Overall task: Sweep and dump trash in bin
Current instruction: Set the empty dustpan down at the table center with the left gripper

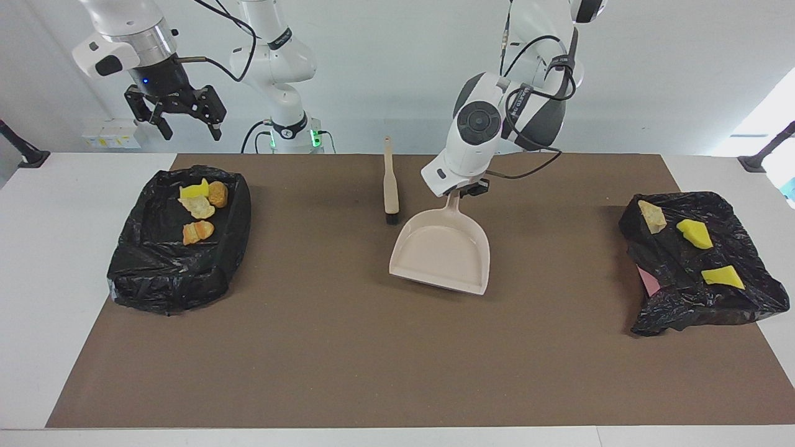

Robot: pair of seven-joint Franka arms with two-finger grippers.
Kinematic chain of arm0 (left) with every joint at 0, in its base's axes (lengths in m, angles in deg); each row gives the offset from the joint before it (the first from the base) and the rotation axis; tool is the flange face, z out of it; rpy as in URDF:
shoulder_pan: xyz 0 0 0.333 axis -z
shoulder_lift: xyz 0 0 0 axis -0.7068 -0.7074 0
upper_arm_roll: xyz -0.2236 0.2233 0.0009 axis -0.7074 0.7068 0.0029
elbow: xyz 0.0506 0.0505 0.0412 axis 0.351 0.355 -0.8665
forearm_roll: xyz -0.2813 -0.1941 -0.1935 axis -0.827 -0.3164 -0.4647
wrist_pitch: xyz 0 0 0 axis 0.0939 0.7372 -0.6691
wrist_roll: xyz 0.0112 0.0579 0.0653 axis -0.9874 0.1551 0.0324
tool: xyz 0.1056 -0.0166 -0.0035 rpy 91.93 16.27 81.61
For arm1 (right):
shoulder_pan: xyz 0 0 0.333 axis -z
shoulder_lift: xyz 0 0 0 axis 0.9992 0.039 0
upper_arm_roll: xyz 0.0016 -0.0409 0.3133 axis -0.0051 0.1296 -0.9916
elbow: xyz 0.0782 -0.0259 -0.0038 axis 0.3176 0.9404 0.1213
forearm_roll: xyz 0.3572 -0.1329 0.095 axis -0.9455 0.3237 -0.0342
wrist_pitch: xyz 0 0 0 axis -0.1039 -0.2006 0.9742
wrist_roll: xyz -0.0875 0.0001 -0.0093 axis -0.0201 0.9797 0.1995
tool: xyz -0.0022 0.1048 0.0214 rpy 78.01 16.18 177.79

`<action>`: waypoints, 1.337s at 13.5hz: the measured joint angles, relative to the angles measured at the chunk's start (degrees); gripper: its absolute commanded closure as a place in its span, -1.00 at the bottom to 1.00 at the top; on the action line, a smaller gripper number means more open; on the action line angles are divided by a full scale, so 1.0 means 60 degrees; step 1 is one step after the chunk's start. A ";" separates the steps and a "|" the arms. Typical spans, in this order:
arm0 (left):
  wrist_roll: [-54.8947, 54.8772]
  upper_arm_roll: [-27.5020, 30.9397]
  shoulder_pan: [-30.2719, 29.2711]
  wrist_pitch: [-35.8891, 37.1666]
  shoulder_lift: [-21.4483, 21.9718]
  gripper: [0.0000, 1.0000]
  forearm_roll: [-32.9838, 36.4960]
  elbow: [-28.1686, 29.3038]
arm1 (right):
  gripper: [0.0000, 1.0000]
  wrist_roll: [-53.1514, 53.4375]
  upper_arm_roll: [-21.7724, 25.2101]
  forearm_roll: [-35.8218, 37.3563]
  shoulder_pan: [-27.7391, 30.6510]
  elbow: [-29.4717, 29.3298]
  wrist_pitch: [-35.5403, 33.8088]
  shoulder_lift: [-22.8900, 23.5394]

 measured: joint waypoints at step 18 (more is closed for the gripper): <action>0.1711 0.0398 -0.1079 -0.0715 -0.0281 -1.00 -0.0061 -0.0810 | -1.00 0.0000 0.0000 0.0000 -0.0010 0.0000 0.0000 0.0000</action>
